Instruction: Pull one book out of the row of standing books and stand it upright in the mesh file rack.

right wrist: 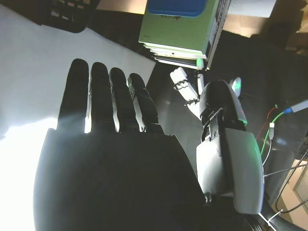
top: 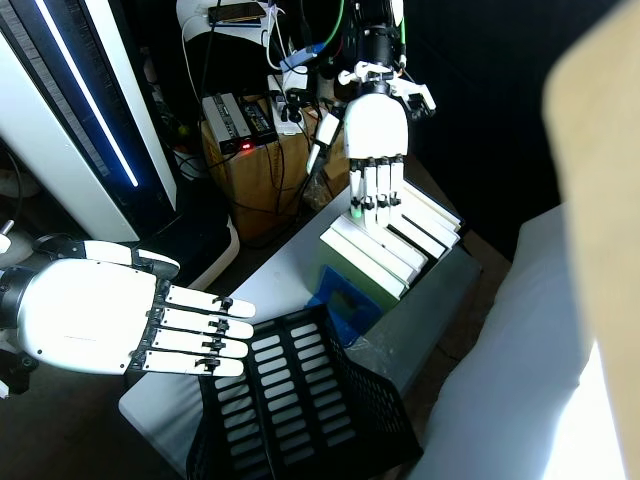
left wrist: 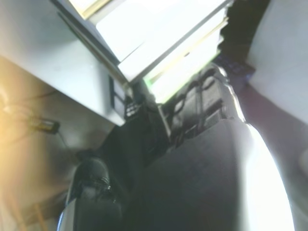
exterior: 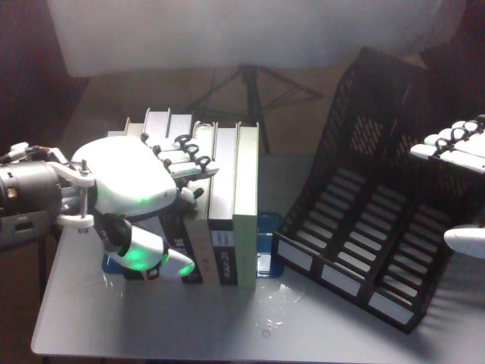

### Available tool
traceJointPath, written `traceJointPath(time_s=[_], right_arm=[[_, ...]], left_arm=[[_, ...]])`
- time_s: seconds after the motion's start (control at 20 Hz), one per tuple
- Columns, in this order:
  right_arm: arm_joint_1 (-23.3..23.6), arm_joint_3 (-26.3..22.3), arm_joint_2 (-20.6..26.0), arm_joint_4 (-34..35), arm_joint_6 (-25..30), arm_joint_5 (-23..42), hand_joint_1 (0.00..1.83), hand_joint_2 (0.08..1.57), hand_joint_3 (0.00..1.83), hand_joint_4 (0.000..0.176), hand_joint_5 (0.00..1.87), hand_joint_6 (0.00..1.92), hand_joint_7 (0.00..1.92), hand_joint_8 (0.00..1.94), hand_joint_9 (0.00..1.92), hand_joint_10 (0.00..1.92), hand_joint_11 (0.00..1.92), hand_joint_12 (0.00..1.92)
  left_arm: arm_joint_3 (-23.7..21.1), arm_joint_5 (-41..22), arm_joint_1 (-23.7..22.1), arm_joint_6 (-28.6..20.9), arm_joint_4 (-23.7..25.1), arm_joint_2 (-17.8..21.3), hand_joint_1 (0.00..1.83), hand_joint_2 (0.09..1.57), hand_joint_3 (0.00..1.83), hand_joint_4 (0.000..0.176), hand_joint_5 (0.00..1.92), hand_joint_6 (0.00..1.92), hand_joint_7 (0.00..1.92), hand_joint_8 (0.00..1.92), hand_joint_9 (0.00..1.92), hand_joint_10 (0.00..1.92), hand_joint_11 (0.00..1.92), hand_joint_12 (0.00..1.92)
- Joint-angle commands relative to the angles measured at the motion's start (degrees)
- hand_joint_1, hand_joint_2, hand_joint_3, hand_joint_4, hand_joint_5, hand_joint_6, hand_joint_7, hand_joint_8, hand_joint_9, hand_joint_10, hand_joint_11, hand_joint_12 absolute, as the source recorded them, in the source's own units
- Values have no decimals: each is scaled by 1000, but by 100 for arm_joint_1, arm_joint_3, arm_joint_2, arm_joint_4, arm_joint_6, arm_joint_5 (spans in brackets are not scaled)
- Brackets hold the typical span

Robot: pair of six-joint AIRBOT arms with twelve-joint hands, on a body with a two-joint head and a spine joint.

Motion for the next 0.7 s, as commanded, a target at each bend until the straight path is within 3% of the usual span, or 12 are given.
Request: traceJointPath(time_s=[0.0,0.65], right_arm=[[-6,36,52,69,25,632,245,1272,8,0,0,0,0,0,0,0,0,0],[-37,30,54,132,26,641,275,1274,7,0,0,0,0,0,0,0,0,0]], left_arm=[[-69,-221,79,-17,-17,29,30,1154,8,0,618,13,0,0,0,0,0,0],[-654,-948,683,10,-472,479,73,1173,10,0,569,0,0,0,0,0,0,0]])
